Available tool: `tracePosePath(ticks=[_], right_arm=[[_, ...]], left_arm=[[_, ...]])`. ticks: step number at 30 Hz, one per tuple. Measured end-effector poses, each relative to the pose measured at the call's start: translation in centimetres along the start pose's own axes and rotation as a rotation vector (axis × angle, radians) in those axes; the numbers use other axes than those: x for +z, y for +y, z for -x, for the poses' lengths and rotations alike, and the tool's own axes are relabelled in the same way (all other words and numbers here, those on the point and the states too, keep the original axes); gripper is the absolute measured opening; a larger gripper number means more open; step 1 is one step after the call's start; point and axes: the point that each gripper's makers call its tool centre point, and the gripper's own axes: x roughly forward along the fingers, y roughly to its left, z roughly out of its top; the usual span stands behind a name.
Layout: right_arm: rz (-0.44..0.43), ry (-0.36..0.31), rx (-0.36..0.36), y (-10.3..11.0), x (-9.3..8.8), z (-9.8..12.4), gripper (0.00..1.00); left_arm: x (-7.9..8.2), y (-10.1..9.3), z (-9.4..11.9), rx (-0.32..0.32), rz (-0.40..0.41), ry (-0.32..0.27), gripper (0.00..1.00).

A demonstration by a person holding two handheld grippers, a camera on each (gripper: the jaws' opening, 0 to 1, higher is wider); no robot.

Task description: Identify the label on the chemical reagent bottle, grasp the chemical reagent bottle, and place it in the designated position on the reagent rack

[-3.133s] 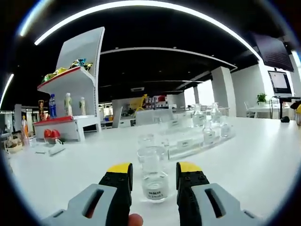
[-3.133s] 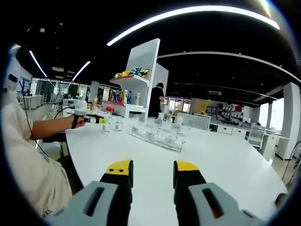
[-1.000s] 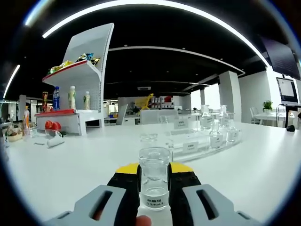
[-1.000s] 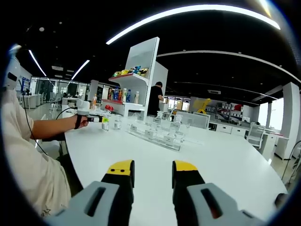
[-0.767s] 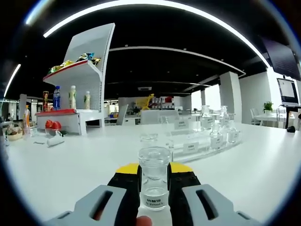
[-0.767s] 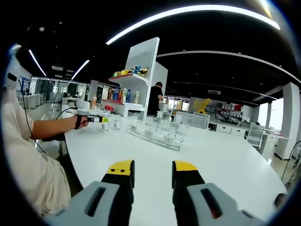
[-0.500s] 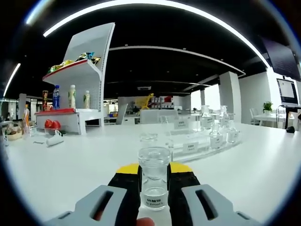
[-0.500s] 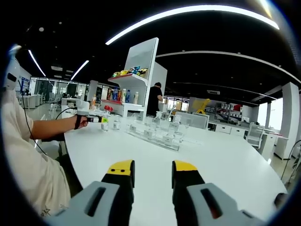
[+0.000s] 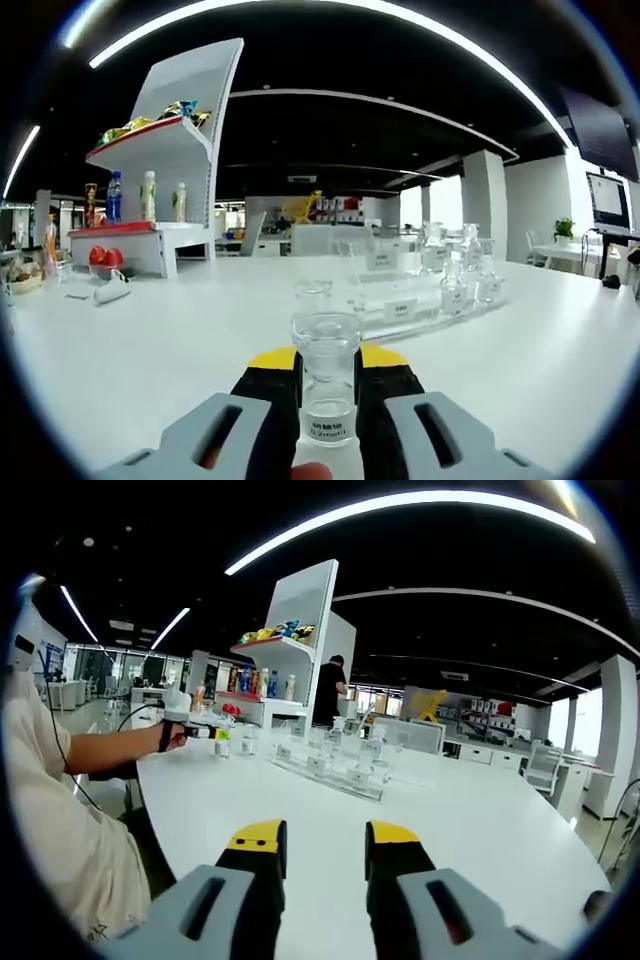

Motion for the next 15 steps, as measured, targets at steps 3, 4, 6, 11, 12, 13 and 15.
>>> tracePosePath(ticks=[3,4,6,11,12,13,15], right_arm=[[-0.001,0.002,0.001,0.05,-0.05,-0.08,0.31],[0.0,0.003,0.002,0.08,-0.05,-0.11,0.31],[0.001,0.001,0.004,0.15,0.03,-0.14,0.31],[0.002,0.001,0.009,0.29,0.08,-0.22,0.31],[0.002,0.001,0.01,0.32,0.08,-0.25,0.31],[0.002,0.001,0.011,0.36,0.05,-0.28,0.31],[0.002,0.003,0.012,0.41,-0.04,-0.33,0.31]], left_arm=[[0.08,0.12,0.08,0.008,0.003,-0.001,0.21],[0.1,0.15,0.09,0.01,0.004,0.0,0.21],[0.07,0.15,0.08,0.014,0.006,0.007,0.2],[0.21,0.3,0.31,0.045,0.008,0.017,0.2],[0.28,0.33,0.37,0.051,0.007,0.017,0.2],[0.39,0.33,0.46,0.057,0.001,0.016,0.2],[0.66,0.29,0.61,0.064,-0.004,0.017,0.2]])
